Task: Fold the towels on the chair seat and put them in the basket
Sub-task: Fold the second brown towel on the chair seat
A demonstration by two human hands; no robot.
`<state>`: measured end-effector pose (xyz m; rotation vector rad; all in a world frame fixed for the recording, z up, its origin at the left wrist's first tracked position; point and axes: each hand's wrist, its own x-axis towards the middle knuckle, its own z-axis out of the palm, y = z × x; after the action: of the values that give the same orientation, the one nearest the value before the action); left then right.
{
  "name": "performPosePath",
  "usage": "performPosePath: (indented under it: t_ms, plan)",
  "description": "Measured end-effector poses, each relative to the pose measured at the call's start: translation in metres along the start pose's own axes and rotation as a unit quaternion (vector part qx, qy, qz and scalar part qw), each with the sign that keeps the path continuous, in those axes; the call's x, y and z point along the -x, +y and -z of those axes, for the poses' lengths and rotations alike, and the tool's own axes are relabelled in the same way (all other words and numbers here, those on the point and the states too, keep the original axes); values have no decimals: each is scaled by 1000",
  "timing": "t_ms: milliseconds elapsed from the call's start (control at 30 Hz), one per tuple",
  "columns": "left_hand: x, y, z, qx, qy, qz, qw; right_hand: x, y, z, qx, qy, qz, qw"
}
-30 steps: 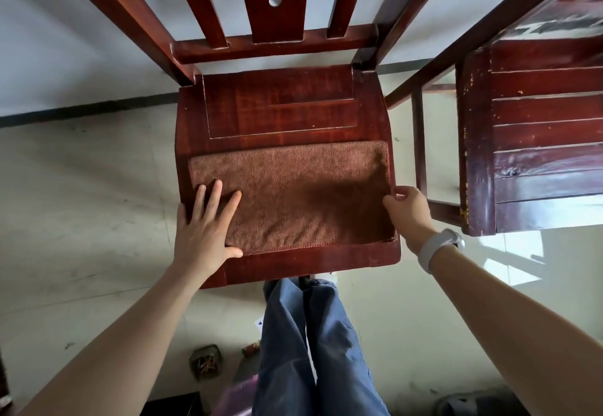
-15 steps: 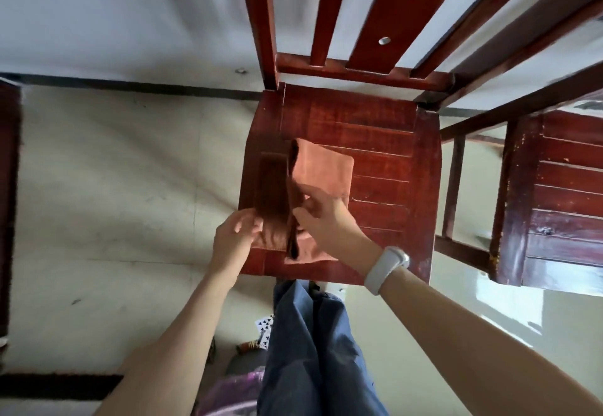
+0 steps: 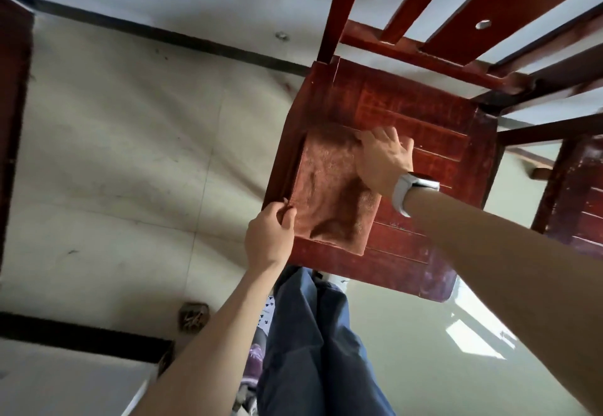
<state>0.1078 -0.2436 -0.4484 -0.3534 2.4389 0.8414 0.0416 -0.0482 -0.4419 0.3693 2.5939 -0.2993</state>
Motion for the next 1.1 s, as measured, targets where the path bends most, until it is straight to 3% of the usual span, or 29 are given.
performPosePath:
  t_ms: [133, 333, 500, 600, 667, 833, 1000, 1100]
  plan:
    - [4, -4, 1, 50, 19, 25, 998, -1, -3, -5, -19, 9, 18, 1000]
    - [-5, -10, -1, 12, -7, 57, 998, 5, -3, -14, -38, 22, 18, 999]
    - [-9, -13, 3, 35, -35, 49, 998, 28, 10, -14, -99, 136, 20, 986]
    - [-7, -17, 6, 23, -40, 32, 998, 63, 15, -23, -46, 186, 120, 974]
    - [-7, -15, 6, 22, -34, 32, 999, 97, 18, -41, 23, 149, 169, 974]
    - [-11, -14, 5, -8, -39, 33, 999, 154, 12, -80, -24, 7, -61, 998]
    - [-14, -13, 6, -20, -43, 21, 999, 139, -2, -95, -115, -29, -155, 981]
    - [-15, -13, 8, -27, -51, 12, 998, 127, -1, -97, -116, -26, -157, 980]
